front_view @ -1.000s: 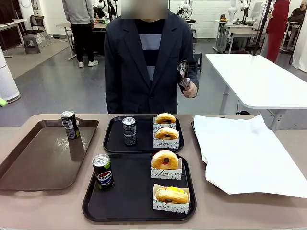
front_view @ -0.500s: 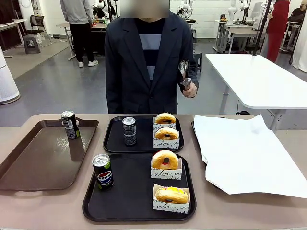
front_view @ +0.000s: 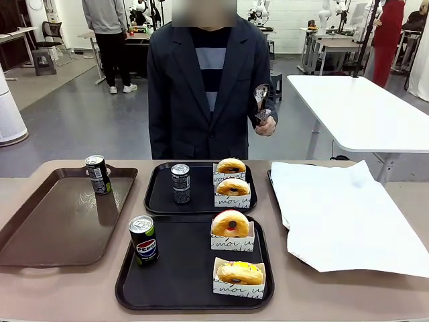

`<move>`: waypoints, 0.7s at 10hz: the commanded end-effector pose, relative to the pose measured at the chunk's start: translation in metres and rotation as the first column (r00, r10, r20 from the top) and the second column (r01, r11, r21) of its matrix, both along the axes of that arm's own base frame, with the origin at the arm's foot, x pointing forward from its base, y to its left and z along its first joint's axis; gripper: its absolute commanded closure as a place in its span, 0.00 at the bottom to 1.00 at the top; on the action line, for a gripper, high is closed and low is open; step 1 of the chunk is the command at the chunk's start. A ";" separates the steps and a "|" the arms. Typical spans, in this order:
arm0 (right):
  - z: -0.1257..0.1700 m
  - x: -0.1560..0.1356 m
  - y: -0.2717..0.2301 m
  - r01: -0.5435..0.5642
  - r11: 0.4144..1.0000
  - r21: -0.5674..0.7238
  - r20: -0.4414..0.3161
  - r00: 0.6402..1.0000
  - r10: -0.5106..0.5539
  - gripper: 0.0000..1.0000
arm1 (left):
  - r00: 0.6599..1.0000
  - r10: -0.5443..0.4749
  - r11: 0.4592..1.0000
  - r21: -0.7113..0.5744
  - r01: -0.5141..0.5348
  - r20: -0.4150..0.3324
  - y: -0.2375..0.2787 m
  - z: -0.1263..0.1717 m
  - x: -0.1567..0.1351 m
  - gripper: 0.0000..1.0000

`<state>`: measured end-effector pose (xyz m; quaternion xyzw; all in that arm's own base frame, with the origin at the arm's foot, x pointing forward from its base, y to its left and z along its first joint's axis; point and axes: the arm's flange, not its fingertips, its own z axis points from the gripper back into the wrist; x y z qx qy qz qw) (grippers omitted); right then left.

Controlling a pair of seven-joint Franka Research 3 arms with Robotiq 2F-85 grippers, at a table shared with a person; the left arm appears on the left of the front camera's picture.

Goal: Set up donuts and drinks on trays.
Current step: Pick up one Pepsi coke from the Handle tray and place it on the Flat Tray without a Pepsi coke.

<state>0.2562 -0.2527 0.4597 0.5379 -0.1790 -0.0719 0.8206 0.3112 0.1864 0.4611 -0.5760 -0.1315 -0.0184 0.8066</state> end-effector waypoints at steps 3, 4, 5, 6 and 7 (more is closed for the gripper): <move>0.000 0.001 0.000 -0.004 1.000 0.013 0.024 1.000 0.004 0.00 | 0.994 0.018 0.996 -0.088 -0.028 -0.111 -0.001 -0.021 0.009 0.00; 0.000 0.001 0.000 -0.004 1.000 0.013 0.024 1.000 0.004 0.00 | 0.991 0.024 0.994 -0.101 -0.038 -0.133 0.005 -0.026 0.007 0.00; 0.000 0.001 0.000 -0.004 1.000 0.013 0.024 1.000 0.004 0.00 | 0.989 0.016 0.995 -0.098 -0.031 -0.148 0.004 -0.028 0.008 0.00; 0.000 0.001 0.000 -0.004 1.000 0.013 0.024 1.000 0.004 0.00 | 0.988 0.007 0.996 -0.092 -0.021 -0.152 0.000 -0.028 0.006 0.00; 0.000 0.001 0.000 -0.004 1.000 0.013 0.024 1.000 0.004 0.00 | 0.989 0.002 0.997 -0.078 -0.014 -0.150 0.004 -0.026 0.004 0.00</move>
